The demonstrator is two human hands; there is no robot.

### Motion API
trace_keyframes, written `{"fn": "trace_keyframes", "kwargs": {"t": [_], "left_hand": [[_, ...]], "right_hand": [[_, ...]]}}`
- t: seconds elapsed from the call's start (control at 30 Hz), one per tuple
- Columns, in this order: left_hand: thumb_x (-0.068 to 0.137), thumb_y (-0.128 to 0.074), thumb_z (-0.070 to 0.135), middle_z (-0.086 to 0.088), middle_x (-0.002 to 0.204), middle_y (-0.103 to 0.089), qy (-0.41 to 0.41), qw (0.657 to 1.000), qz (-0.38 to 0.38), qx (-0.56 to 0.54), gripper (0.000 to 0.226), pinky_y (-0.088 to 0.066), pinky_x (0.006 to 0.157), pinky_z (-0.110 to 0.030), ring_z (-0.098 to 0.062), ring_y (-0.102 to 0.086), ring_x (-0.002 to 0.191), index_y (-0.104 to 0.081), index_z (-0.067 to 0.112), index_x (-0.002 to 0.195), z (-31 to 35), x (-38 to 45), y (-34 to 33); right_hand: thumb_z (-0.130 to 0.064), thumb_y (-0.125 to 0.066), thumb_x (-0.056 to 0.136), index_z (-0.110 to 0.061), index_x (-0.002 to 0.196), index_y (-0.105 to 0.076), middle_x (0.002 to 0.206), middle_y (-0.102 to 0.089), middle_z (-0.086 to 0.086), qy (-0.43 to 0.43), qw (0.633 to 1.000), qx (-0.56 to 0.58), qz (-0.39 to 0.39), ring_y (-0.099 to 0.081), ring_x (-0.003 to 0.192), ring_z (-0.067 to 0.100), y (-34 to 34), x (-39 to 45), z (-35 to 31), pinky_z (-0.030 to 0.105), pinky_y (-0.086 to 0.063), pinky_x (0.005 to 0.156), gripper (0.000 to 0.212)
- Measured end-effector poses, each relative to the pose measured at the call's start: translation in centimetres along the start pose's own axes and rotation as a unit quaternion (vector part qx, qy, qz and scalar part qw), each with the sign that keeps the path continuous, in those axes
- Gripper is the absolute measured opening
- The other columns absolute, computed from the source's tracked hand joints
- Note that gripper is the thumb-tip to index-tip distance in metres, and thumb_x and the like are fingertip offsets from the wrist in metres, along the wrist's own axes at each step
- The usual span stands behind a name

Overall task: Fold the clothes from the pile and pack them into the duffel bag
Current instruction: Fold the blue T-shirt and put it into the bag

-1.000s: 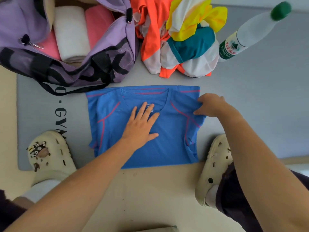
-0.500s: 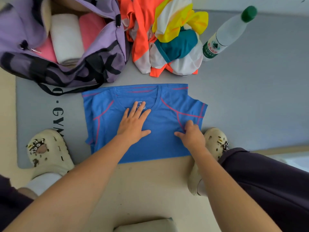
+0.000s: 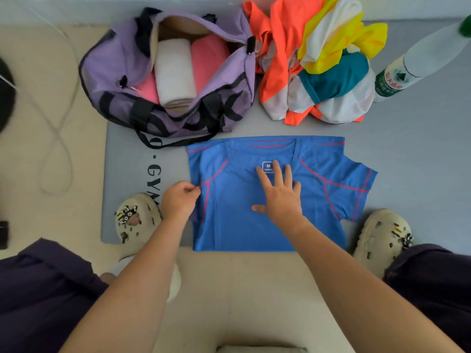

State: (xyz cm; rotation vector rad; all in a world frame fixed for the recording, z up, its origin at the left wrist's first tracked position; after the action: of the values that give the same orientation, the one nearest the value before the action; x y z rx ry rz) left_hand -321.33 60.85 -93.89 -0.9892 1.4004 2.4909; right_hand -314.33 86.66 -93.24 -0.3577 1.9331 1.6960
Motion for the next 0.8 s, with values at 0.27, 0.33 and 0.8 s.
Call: {"fn": "trace_keyframes", "kwargs": {"t": [0.27,0.33,0.8], "left_hand": [[0.076,-0.070,0.026,0.010,0.070,-0.070,-0.014,0.996,-0.089,-0.012,0.013,-0.048,0.061,-0.025,-0.011,-0.065,0.066,-0.067,0.029,0.064,-0.2,0.4,-0.8],[0.079,-0.071,0.021,0.014,0.072,-0.068,-0.018,0.996,-0.074,-0.051,0.021,-0.048,0.067,-0.025,-0.010,-0.064,0.072,-0.065,0.032,0.063,-0.1,0.5,-0.4],[0.076,-0.081,0.025,0.011,0.072,-0.068,-0.041,0.992,-0.112,-0.029,0.013,-0.047,0.063,-0.023,-0.007,-0.063,0.070,-0.070,0.027,0.070,-2.8,-1.0,-0.1]], "right_hand": [[-0.062,-0.067,0.076,-0.035,0.154,0.005,0.163,0.011,0.009,-0.013,1.000,-0.012,0.003,0.006,0.149,0.039,-0.1,-0.2,-0.3,0.056,-0.025,0.112,0.109],[-0.062,-0.067,0.076,-0.035,0.154,0.004,0.163,0.010,0.009,-0.013,1.000,-0.011,0.005,0.005,0.149,0.039,0.0,-0.2,-0.3,0.057,-0.025,0.112,0.109],[-0.064,-0.062,0.080,-0.035,0.154,0.010,0.162,0.014,0.009,-0.007,1.000,-0.022,-0.002,0.007,0.148,0.039,0.0,-0.3,-0.4,0.056,-0.023,0.114,0.107]]}}
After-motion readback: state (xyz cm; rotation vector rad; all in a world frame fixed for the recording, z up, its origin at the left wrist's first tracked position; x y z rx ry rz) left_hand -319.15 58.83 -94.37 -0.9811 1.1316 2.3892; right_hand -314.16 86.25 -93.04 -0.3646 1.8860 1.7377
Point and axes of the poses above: each hand's wrist, its own x-axis towards the middle knuckle, its own y-axis out of the back of the hand, z = x × y, the point moved 8 cm from there along x, towards the middle knuckle
